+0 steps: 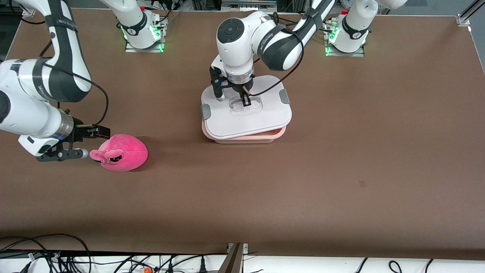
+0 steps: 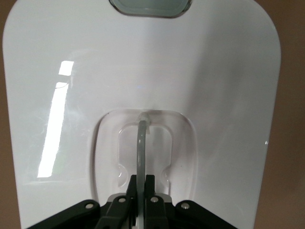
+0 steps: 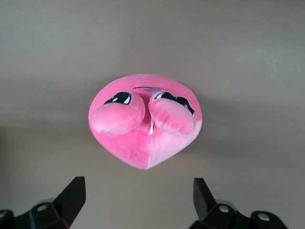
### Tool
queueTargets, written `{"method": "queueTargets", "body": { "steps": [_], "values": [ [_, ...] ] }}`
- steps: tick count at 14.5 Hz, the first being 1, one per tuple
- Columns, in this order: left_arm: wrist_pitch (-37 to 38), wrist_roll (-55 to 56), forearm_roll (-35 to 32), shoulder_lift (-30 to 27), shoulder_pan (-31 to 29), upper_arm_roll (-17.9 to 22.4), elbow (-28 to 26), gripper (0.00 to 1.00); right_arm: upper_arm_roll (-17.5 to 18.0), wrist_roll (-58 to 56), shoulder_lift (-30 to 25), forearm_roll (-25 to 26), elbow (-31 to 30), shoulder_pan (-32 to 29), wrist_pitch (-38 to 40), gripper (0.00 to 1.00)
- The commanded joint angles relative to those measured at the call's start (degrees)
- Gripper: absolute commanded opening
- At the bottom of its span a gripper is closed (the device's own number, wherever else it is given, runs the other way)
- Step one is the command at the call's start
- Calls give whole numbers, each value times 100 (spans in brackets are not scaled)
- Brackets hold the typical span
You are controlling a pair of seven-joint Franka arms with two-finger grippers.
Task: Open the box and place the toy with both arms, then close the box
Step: 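Lift the lid with the left gripper while the right gripper grasps the toy, then lift the pink plush toy with the right gripper toward the open box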
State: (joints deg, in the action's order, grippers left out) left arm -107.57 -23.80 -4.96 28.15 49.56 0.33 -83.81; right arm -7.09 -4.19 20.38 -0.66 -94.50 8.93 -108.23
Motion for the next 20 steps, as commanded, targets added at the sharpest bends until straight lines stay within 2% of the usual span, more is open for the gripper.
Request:
{"method": "queueTargets", "body": {
  "steps": [1, 3, 7, 10, 12, 13, 15, 16, 17, 20],
  "values": [
    [875, -237, -32, -143, -278, -7, 451, 0, 5, -11, -26, -84, -270, -32, -311, 100],
    [1465, -396, 152, -353, -691, 2, 602, 0, 5, -11, 18, -127, -498, -32, -610, 100],
    [2002, -1396, 144, -723, -1700, 46, 620, 0, 5, -20, 53, -259, -1026, -32, -1365, 100],
    [2459, -2599, 161, -689, -2702, 46, 1067, 0, 5, -29, 255, -312, -1062, -41, -1683, 98],
    [2504, -3434, 144, -688, -3266, 54, 1094, 0, 5, -38, 361, -330, -1062, -41, -1806, 81],
    [2504, -3786, 144, -688, -3573, 55, 1094, 0, 5, -125, 370, -330, -1062, -41, -1815, 63],
    [2504, -4219, 188, -688, -4135, 46, 1129, 0, 5, -248, 370, -330, -1053, -41, -1807, 20],
    [2504, -4385, 197, -697, -4373, 28, 1130, 0, 5, -275, 370, -330, -1045, -32, -1798, 4],
    [2504, -4648, 171, -697, -4515, 54, 1130, 0, 5, -292, 361, -330, -1018, -32, -1745, 0],
    [2583, -5344, 135, -697, -5033, 63, 1130, 0, 14, -888, 282, -321, -957, -32, -1666, 0]
  ]
}}
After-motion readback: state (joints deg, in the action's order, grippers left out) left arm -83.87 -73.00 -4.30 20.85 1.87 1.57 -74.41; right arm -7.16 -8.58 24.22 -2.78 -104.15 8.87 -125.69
